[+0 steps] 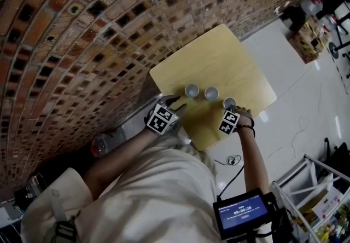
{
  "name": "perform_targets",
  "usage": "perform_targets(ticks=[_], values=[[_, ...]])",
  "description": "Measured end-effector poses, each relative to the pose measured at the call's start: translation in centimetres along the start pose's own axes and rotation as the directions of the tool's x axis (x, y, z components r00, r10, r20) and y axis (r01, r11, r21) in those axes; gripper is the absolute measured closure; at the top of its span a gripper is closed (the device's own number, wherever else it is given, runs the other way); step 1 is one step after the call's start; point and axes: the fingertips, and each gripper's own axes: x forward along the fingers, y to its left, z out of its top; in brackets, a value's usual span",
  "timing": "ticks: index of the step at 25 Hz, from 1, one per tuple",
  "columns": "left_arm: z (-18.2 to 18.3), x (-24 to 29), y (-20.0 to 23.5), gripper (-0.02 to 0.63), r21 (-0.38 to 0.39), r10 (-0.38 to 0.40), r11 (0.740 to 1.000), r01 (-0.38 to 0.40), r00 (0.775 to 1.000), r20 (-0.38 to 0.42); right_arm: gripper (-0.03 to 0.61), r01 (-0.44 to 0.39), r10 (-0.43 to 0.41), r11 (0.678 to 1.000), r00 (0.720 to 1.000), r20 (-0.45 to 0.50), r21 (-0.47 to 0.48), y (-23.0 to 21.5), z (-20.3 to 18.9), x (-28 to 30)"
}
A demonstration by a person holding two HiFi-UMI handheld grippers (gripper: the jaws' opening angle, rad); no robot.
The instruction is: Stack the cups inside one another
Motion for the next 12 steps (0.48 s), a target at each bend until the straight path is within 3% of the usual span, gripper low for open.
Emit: perform_targets(ticks=[8, 12], values=[[0.1, 0.2, 0.2, 0.429, 0.002, 0.011, 1.000, -0.011, 1.000, -0.003, 0.500, 0.005, -0.006, 1.000, 0.999, 0.046, 0.019, 0.3, 1.0, -0.2], [0.0, 0.1, 0.1, 0.429, 0.006, 0.013, 1.000, -0.013, 1.000, -0.002, 0.442, 0.006, -0.032, 0.989, 0.985, 0.168, 0.150, -0.2, 2.3, -2.2]])
